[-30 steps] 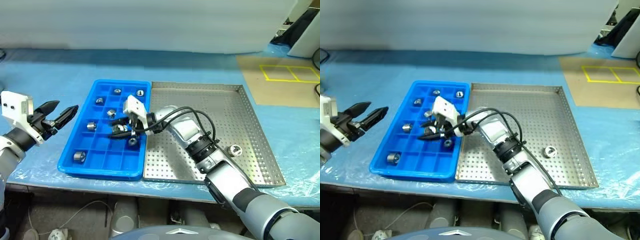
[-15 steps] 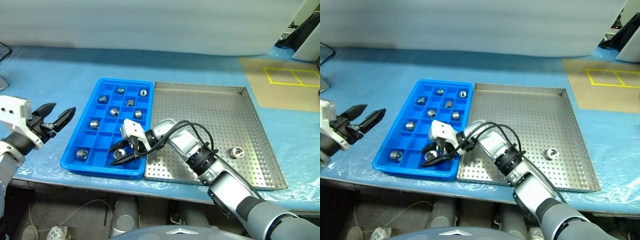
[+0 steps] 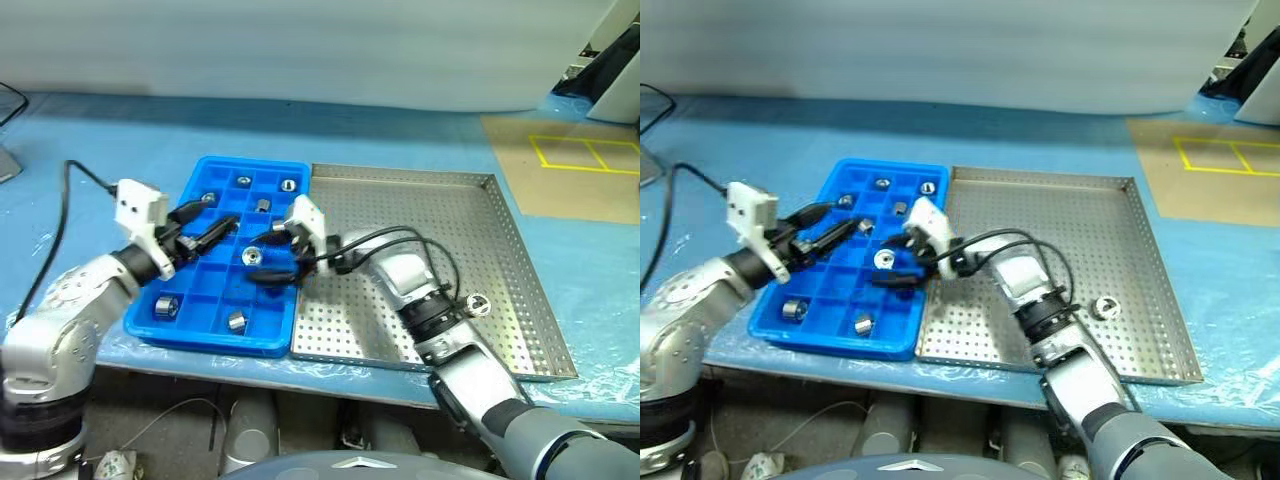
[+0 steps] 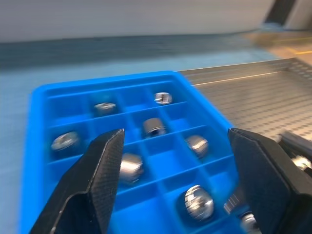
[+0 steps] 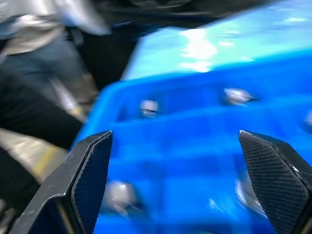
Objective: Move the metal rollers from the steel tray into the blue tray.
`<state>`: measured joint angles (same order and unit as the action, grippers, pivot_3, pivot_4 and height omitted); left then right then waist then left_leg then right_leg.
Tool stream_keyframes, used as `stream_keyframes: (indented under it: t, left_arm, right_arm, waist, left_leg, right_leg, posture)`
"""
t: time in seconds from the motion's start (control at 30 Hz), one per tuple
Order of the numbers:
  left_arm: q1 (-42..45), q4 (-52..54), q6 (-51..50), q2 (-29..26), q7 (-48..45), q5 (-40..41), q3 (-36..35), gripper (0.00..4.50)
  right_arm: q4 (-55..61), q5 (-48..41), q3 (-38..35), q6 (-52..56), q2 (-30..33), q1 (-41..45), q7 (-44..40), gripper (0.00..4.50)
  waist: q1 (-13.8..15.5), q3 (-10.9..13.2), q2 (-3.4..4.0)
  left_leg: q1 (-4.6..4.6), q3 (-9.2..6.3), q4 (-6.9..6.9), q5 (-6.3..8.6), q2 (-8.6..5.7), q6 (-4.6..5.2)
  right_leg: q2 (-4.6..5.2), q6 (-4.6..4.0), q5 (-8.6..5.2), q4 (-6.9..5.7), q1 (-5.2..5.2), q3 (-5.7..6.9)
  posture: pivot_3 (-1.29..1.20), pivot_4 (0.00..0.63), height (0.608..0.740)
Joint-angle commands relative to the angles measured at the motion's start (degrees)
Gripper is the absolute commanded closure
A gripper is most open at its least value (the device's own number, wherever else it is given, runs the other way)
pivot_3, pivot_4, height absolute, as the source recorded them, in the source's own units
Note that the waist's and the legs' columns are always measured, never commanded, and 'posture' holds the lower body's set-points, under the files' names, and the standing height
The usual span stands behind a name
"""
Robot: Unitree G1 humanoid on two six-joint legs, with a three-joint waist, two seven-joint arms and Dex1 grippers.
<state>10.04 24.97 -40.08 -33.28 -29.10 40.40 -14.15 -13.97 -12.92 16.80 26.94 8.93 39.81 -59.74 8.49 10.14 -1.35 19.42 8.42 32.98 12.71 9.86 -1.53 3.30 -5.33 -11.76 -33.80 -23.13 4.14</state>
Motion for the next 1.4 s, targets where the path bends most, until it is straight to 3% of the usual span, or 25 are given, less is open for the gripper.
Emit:
stream_keyframes:
  t: [0.03,0.23,0.4,0.5,0.63,0.97,1.13,1.23,1.4]
  left_arm:
    - [4.2,-4.2,3.8,1.7,-4.8,-3.4,7.4,0.91]
    - [14.8,-17.8,9.3,7.6,-14.1,-8.5,17.9,0.91]
    - [20.1,-26.7,13.4,11.2,-20.6,-12.3,22.8,0.91]
    - [22.2,-30.8,15.3,12.5,-23.8,-13.6,24.1,0.91]
    - [23.8,-34.5,16.7,14.0,-26.6,-14.9,24.5,0.91]
    - [27.4,-41.7,20.0,16.5,-30.7,-18.0,24.4,0.91]
    - [27.0,-42.0,20.3,16.5,-31.0,-18.6,23.9,0.91]
    - [26.5,-41.5,20.1,16.0,-30.6,-18.8,23.1,0.91]
    - [25.2,-39.6,19.3,14.6,-29.7,-18.8,21.7,0.91]
  right_arm:
    - [7.1,-0.6,-4.5,1.3,6.6,-3.7,1.5,0.19]
    - [22.7,-1.1,-13.2,8.0,19.1,-17.8,8.1,0.19]
    - [33.2,0.1,-17.8,11.9,25.1,-29.8,13.1,0.19]
    - [38.0,0.0,-21.2,13.9,26.5,-35.6,16.7,0.19]
    - [40.7,2.1,-23.2,14.5,28.5,-41.4,20.5,0.19]
    - [36.5,1.9,-22.9,12.1,21.2,-41.4,29.0,0.19]
    - [24.5,4.9,-20.8,6.3,19.0,-36.2,31.1,0.19]
    - [19.9,5.3,-21.0,2.7,18.1,-33.1,32.2,0.77]
    - [16.1,5.1,-20.0,-0.7,17.0,-29.7,32.3,2.48]
  waist:
    - [-0.6,0.0,0.05]
    - [-4.3,-0.1,0.13]
    - [-7.9,-0.2,0.35]
    - [-9.9,-0.3,0.51]
    - [-11.3,-0.4,0.72]
    - [-14.4,-0.5,0.81]
    - [-16.3,-0.6,0.76]
    - [-16.9,-0.6,0.79]
    - [-17.2,-0.6,0.81]
  left_leg:
    - [-0.01,0.02,0.0,0.0,0.0,0.0]
    - [0.15,0.07,-0.02,0.01,-0.05,0.06]
    - [0.12,0.11,-0.01,0.04,-0.07,0.14]
    - [0.1,0.13,-0.02,0.08,-0.04,0.24]
    - [0.14,0.16,0.03,0.17,-0.06,0.9]
    - [0.45,0.19,0.25,0.46,-0.22,1.45]
    - [0.53,0.16,0.34,0.49,-0.21,1.51]
    - [0.53,0.14,0.37,0.5,-0.23,1.53]
    - [0.56,0.13,0.38,0.49,-0.23,1.54]
  right_leg:
    - [-0.01,0.01,0.01,0.01,0.0,-0.02]
    - [-0.08,0.16,0.04,0.08,-0.01,-0.15]
    - [-0.15,0.29,0.11,0.27,0.09,-0.29]
    - [-0.24,0.79,-0.03,0.55,0.21,-0.31]
    - [-0.25,0.96,0.07,0.9,0.37,-0.32]
    - [-0.07,1.01,0.09,1.18,0.49,-0.29]
    - [-0.06,0.75,0.24,1.21,0.5,-0.24]
    - [-0.03,0.98,0.11,1.21,0.52,-0.2]
    - [-0.02,0.68,0.28,1.19,0.52,-0.19]
  posture:
    - [-0.01,0.15,0.74]
    - [-0.22,0.15,0.74]
    - [-0.36,0.15,0.74]
    - [-0.42,0.15,0.74]
    - [-0.48,0.15,0.74]
    - [-0.53,0.15,0.74]
    - [-0.51,0.15,0.74]
    - [-0.48,0.15,0.74]
    - [-0.43,0.15,0.74]
